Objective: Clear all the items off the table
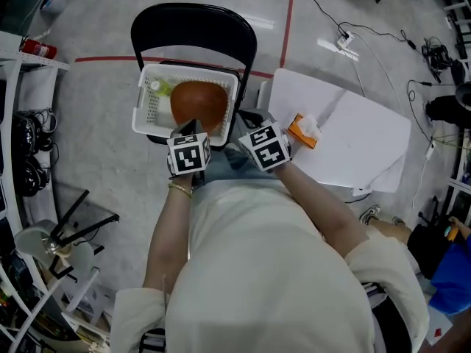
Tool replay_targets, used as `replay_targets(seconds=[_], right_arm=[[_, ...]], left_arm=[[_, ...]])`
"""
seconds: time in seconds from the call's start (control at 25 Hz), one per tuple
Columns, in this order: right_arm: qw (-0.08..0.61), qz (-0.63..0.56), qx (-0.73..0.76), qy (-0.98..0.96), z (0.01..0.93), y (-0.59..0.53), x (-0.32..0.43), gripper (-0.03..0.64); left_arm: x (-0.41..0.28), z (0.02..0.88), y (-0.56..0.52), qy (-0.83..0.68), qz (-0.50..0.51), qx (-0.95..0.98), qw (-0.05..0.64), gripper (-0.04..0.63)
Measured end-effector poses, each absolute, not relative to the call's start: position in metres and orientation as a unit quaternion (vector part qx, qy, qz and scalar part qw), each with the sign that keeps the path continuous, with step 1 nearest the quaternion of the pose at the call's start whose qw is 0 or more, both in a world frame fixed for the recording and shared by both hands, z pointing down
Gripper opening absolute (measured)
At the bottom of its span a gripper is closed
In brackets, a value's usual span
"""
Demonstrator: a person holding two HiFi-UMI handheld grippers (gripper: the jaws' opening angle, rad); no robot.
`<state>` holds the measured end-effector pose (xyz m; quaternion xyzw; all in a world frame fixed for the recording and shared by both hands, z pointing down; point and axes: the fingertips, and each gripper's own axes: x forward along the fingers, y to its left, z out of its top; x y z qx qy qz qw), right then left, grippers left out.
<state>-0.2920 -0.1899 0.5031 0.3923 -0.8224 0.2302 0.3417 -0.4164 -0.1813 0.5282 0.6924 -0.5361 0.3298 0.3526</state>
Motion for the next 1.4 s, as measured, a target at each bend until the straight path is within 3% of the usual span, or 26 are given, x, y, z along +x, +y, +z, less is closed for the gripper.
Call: replay_targets(seconds=[0.56, 1.4], right_arm=[[0.317, 0.241, 0.434, -0.808, 0.481, -0.16, -0.26, 0.0], [0.268, 0.293, 0.545, -0.738, 0.472, -0.058, -0.248, 0.0]], left_arm=[[-0.368, 0.498, -0.165, -0.474, 0.32, 0.751, 0.33, 0.008], [-0.353, 0.479, -0.094, -0.377, 0.339, 0.808, 0.299, 0.009]])
